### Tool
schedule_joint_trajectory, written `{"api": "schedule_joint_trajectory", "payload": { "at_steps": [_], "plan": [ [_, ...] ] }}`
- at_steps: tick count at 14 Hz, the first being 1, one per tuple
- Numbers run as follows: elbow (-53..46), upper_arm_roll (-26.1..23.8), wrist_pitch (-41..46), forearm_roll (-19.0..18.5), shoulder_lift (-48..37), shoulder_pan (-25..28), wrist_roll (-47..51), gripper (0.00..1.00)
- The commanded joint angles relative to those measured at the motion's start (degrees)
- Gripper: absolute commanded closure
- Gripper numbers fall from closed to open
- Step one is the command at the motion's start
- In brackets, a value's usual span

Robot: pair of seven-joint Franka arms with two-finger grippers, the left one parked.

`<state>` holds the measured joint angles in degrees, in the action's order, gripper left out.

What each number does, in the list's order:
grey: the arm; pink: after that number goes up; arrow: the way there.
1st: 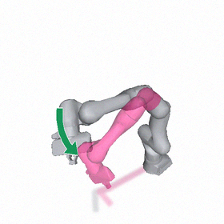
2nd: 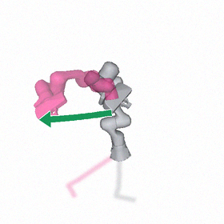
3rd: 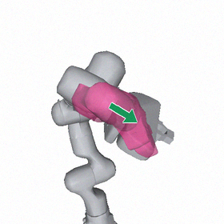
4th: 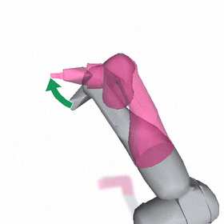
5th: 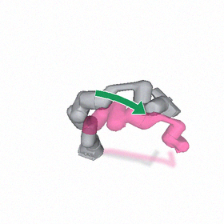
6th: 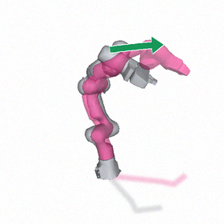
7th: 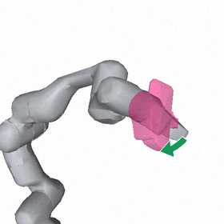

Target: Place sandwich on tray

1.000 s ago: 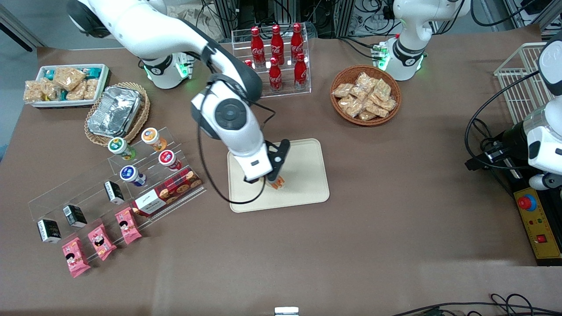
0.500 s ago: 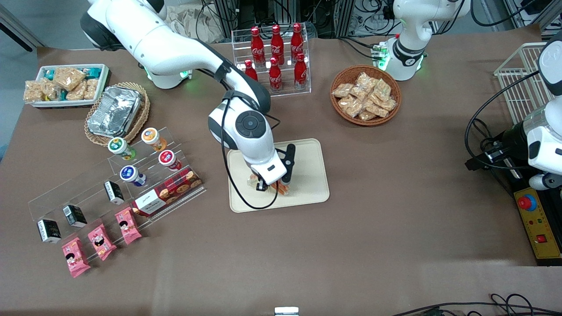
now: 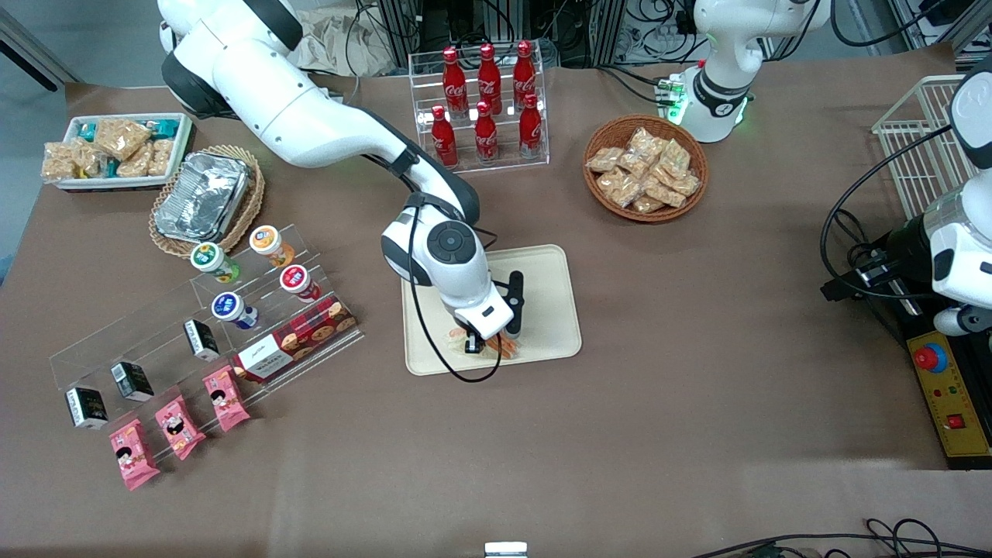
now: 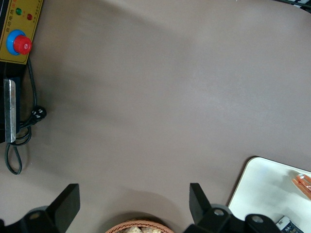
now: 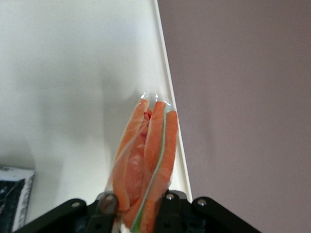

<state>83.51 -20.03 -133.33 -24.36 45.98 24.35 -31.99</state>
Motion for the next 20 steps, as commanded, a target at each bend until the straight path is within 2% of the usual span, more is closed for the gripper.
{"api": "schedule_joint_trajectory", "payload": {
  "at_steps": [1, 2, 5, 7, 10, 12, 15, 17, 18, 20],
  "plan": [
    [-1.3, -0.5, -0.6, -2.4, 0.6, 1.0, 0.2, 0.53],
    [-1.3, -0.6, -0.6, -2.0, 0.4, 0.9, 0.3, 0.01],
    [-1.4, -1.2, -0.6, -1.7, -0.4, 0.3, 1.8, 0.00],
    [-1.4, -1.2, -0.3, 0.4, -1.6, 0.2, 5.3, 0.00],
    [-0.9, -1.1, 0.9, 6.8, -4.9, -1.8, 6.3, 0.00],
    [-0.7, -1.0, 6.9, 10.9, -9.0, -3.2, 6.8, 0.00],
    [-0.7, -1.1, 18.7, 13.4, -15.9, -8.7, 9.5, 0.00],
    [-0.7, -0.7, 24.8, 19.8, -20.5, -13.8, 11.2, 0.00],
    [-0.7, -0.6, 27.1, 21.7, -22.4, -16.8, 11.3, 0.00],
    [-0.7, -0.5, 30.7, 22.0, -25.9, -21.6, 12.8, 0.00]
  ]
}}
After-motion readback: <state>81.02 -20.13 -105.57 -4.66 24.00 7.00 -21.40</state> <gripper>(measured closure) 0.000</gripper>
